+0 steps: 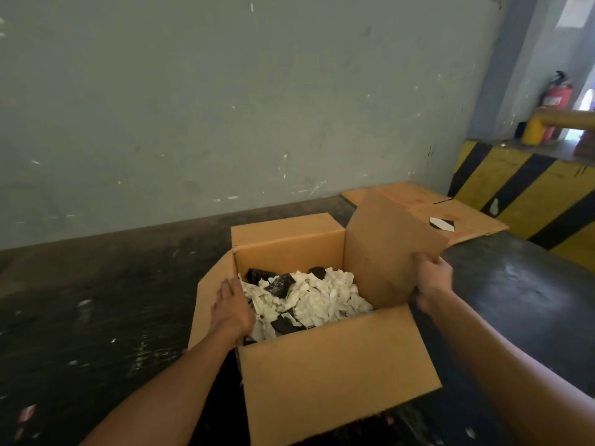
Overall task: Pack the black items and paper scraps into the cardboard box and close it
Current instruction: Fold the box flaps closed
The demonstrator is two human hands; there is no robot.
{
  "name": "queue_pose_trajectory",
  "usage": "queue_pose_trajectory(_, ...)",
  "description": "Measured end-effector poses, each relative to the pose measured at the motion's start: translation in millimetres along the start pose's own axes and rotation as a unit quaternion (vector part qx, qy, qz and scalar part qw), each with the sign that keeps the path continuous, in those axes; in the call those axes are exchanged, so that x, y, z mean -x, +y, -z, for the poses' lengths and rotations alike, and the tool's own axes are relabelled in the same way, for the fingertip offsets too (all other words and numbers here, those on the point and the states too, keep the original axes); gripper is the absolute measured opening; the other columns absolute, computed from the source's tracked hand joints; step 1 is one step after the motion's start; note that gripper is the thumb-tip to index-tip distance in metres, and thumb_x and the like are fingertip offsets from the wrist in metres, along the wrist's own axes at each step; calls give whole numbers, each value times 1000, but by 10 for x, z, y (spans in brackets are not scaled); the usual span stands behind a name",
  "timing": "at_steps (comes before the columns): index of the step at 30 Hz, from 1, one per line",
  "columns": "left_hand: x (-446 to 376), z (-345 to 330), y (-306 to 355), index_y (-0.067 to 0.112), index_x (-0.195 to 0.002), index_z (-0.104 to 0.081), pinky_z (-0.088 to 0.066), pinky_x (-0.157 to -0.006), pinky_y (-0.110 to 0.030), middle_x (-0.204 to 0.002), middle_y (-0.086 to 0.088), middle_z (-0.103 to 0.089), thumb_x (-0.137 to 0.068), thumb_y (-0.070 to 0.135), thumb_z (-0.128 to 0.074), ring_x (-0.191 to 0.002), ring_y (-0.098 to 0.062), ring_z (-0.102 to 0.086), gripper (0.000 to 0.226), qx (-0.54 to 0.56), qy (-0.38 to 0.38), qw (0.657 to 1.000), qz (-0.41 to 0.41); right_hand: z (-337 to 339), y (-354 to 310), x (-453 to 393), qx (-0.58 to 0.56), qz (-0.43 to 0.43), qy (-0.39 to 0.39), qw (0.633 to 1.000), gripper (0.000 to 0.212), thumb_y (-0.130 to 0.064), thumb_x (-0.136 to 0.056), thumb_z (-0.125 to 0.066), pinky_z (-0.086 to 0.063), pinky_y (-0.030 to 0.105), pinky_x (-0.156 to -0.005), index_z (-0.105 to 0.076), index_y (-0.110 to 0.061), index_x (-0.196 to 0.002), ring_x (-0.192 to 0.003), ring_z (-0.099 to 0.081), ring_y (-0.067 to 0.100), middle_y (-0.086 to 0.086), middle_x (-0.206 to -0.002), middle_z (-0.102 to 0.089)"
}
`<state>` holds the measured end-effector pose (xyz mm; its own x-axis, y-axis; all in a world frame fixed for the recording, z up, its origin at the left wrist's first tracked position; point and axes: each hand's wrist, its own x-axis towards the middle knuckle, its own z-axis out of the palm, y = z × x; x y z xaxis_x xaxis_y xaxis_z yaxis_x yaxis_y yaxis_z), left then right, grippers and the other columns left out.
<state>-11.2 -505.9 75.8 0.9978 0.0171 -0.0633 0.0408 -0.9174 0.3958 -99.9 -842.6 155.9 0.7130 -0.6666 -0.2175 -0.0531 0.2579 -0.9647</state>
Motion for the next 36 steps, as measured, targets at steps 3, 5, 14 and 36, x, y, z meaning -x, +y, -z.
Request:
queue_pose_trajectory(3,21,68,-146,13,-155,3,-20,-118,-51,-164,-10,4,-93,26,-57,-149,-32,-5,87,-30,8,999,-8,-201,121,355,183,140,-89,969,35,-27,-100,-47,-53,40,-80,-50,-20,-133,-94,-61,21,7,-119,-62)
queue_pose_trajectory(5,47,134,-266,15,-155,3,-19,-118,-52,-163,-9,3,-92,27,-59,-149,-32,-4,90,-41,13,999,-8,-276,282,523,286,217,-182,915,44,-27,-99,-48,-54,37,-80,-41,-31,-142,-102,-62,24,1,-126,-59)
queue_pose_trajectory(14,320,573,-958,19,-153,-5,-21,-114,-58,-162,-8,-10,-94,33,-53,-146,-34,-15,78,-63,45,996,40,-815,742,943,673,250,-337,609,89,-87,-73,-34,-10,68,-110,4,-54,-146,-148,11,25,-12,-161,11)
queue_pose_trajectory(36,942,1907,-1699,10,-125,-51,-48,-92,-43,-123,-16,-59,-90,30,-52,-109,-36,-59,40,-8,143,966,217,-1221,905,1399,736,255,-330,534,91,-94,-60,-3,-11,72,-107,3,-58,-144,-147,13,28,-7,-161,14)
